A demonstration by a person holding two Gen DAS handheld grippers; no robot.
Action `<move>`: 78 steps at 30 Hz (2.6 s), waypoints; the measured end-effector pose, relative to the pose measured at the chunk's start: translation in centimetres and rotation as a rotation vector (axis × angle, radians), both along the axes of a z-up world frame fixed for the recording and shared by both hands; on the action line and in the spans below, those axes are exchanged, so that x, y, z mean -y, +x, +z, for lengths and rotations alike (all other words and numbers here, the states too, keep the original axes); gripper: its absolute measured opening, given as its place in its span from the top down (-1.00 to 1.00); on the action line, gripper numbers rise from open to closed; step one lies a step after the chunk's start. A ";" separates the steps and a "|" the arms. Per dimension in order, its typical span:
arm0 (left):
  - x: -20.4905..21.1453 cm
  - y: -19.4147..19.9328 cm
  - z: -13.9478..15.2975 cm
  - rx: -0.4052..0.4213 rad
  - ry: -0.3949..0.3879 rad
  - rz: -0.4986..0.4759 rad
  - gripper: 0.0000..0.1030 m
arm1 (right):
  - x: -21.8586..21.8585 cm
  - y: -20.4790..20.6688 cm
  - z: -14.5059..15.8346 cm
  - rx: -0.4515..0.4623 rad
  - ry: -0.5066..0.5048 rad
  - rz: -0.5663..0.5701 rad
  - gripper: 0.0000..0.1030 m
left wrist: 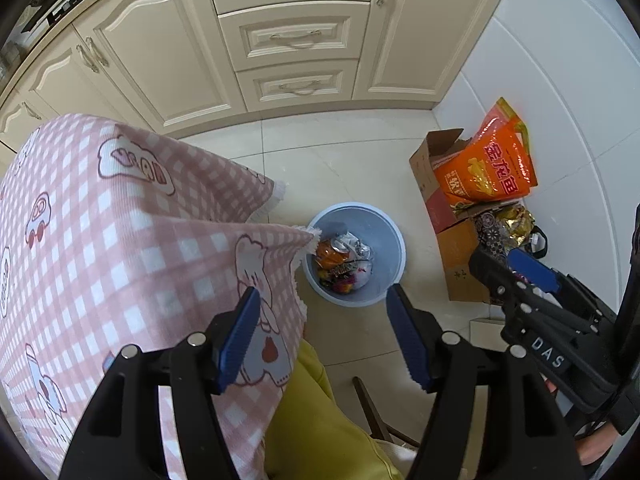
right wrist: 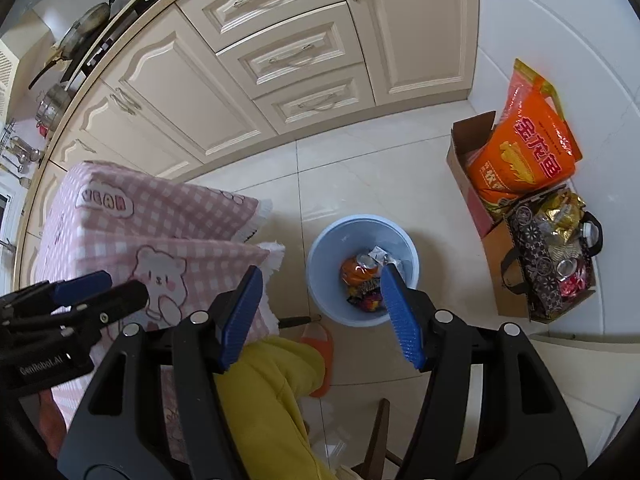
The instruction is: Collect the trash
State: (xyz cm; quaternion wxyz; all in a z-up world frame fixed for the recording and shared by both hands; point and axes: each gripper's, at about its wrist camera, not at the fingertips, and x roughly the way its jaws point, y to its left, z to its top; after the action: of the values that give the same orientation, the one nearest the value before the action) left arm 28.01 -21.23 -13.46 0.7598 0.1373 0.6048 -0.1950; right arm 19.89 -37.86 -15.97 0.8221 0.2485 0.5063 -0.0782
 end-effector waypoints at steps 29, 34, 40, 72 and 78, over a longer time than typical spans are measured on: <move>-11.0 -19.6 8.2 0.536 -0.224 0.120 -0.25 | -9.0 -16.1 9.3 0.638 -0.186 0.068 -0.57; -13.9 -23.1 10.9 0.707 -0.241 0.177 -0.25 | -12.2 -18.3 11.8 0.755 -0.234 0.120 -0.61; -16.5 -27.0 13.9 0.839 -0.270 0.227 -0.25 | -15.2 -19.7 13.8 0.813 -0.276 0.180 -0.76; -21.3 -34.1 15.6 0.979 -0.311 0.308 -0.54 | -18.6 -25.7 15.7 0.936 -0.300 0.192 -0.88; -21.2 -34.4 15.4 0.979 -0.303 0.302 -0.54 | -18.5 -26.0 15.6 0.942 -0.294 0.193 -0.88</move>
State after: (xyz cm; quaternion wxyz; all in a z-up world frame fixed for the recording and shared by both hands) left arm -6.37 0.01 1.97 0.9840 0.0122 0.1576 -0.0817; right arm -6.11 -19.38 -0.35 0.9912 0.0903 0.0843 0.0481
